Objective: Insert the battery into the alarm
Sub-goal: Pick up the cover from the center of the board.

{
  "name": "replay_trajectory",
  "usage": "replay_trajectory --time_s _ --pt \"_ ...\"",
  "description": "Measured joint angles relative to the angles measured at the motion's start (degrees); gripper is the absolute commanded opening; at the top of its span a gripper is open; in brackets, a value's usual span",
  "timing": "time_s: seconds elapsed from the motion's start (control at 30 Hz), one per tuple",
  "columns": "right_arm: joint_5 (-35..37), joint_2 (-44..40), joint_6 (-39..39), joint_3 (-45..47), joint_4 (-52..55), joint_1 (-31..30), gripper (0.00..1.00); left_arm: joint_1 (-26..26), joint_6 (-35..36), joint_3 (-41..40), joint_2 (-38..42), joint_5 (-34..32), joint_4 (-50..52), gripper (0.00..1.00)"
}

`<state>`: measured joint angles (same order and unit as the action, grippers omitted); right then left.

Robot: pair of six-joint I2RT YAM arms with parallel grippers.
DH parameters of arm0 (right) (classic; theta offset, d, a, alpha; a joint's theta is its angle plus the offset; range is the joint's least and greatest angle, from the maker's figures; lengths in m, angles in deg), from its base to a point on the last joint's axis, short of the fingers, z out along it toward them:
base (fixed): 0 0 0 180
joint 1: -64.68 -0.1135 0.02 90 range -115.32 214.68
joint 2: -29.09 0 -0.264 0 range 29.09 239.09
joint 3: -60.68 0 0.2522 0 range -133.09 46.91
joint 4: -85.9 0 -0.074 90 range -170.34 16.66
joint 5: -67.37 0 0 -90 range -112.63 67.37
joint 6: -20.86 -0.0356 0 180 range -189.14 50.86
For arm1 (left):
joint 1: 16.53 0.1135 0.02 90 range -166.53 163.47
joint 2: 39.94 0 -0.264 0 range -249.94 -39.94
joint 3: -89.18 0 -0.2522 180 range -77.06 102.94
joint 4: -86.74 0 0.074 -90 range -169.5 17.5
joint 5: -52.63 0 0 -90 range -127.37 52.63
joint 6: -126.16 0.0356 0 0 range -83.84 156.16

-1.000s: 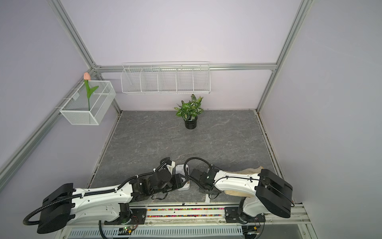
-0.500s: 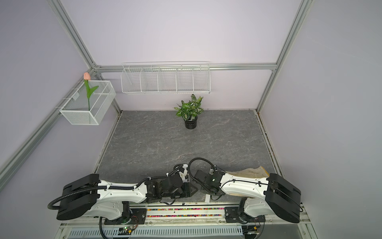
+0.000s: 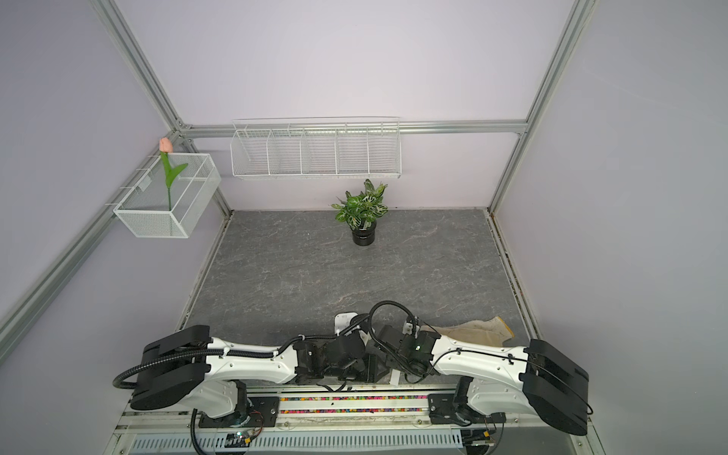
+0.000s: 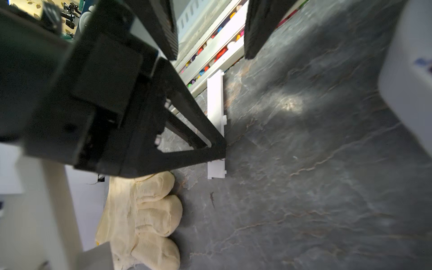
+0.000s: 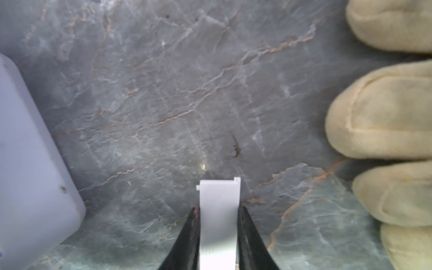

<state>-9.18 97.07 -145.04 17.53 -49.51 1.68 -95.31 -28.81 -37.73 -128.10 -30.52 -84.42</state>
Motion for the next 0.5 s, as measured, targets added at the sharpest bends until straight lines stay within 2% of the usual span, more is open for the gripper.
replay_trajectory --time_s 0.5 --pt "0.2 -1.9 -0.7 2.8 -7.3 0.7 0.28 0.0 6.2 2.6 -5.9 2.3 2.8 0.42"
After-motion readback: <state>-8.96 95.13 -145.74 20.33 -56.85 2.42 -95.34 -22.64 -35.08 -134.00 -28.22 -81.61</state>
